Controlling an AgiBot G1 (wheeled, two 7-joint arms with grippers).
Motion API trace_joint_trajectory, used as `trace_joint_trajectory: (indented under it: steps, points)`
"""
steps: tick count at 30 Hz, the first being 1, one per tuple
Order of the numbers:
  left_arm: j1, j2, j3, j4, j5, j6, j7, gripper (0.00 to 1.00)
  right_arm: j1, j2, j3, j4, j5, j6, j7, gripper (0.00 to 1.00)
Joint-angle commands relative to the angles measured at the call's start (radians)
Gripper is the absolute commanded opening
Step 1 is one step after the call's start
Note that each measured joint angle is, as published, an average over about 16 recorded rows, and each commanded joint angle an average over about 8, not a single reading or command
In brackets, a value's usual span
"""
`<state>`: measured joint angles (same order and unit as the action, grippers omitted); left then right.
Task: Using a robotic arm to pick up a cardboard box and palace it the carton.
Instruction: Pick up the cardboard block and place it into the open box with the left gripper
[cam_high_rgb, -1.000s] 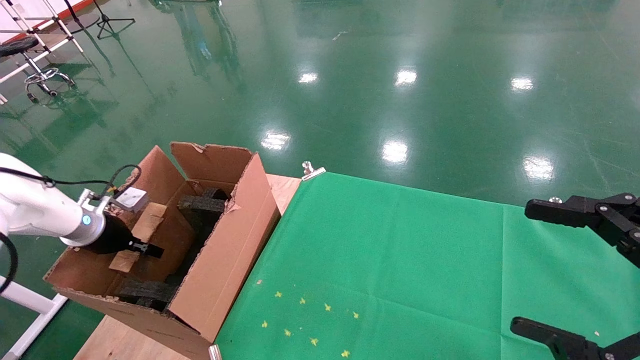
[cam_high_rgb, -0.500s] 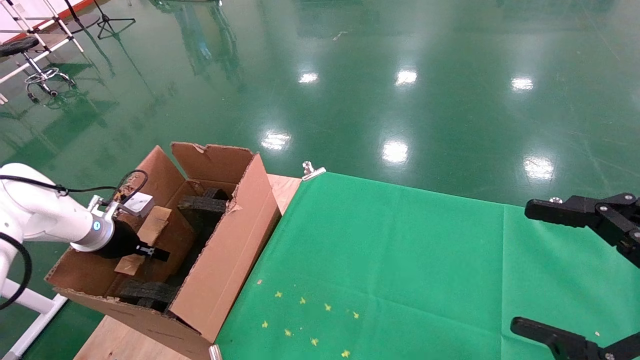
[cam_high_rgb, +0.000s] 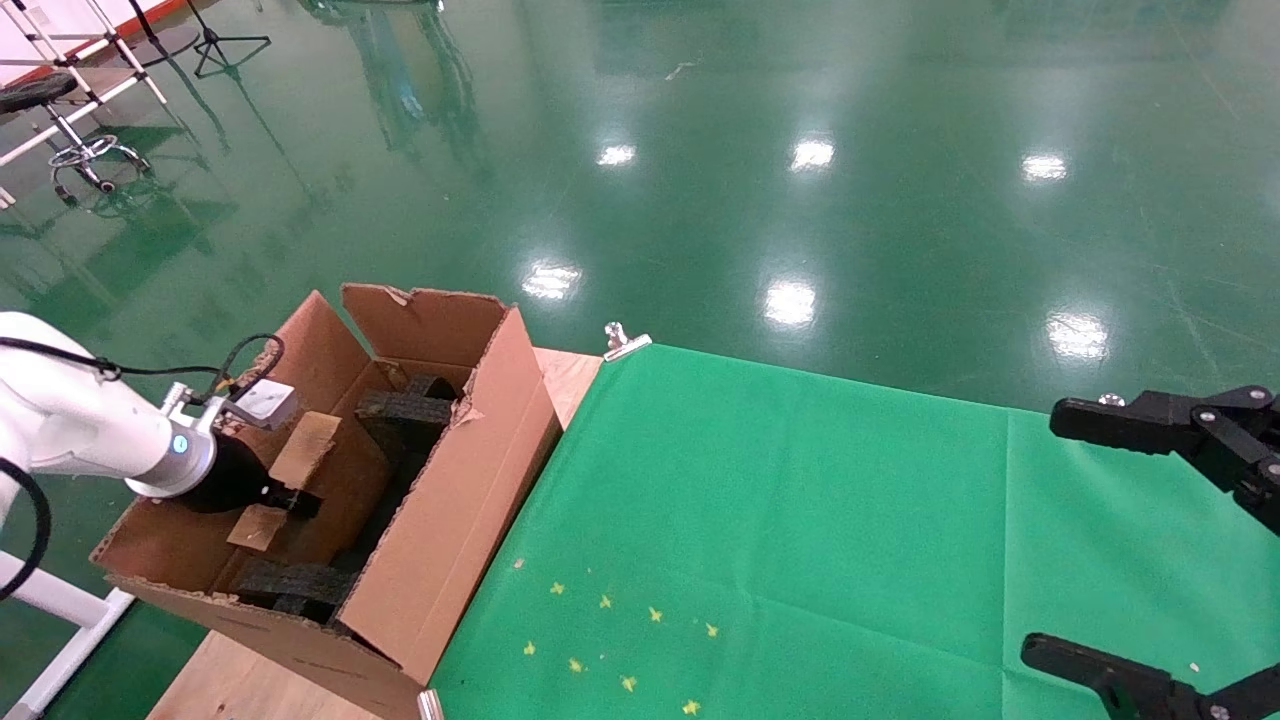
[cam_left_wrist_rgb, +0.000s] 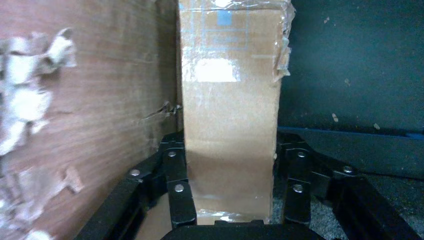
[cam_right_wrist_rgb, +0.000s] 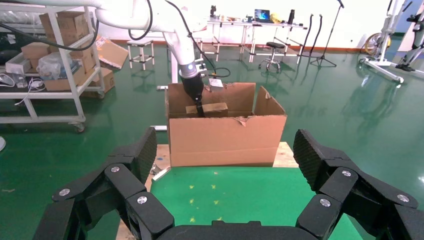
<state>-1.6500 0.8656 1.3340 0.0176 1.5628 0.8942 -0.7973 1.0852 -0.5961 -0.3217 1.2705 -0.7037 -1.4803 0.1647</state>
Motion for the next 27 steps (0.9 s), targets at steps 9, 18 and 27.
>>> trace_joint_trajectory:
  steps: [9,18,27]
  points:
    - [-0.033,-0.015,-0.002,-0.007,-0.003,0.009,0.018,1.00,0.000,0.000,0.000,0.000,0.000,0.000,0.000,1.00]
    - [-0.104,-0.045,-0.016,-0.025,-0.022,0.048,0.037,1.00,0.000,0.000,-0.001,0.000,0.000,0.000,0.000,1.00]
    - [-0.277,-0.120,-0.064,-0.066,-0.091,0.195,0.025,1.00,0.000,0.000,-0.001,0.000,0.001,0.000,0.000,1.00]
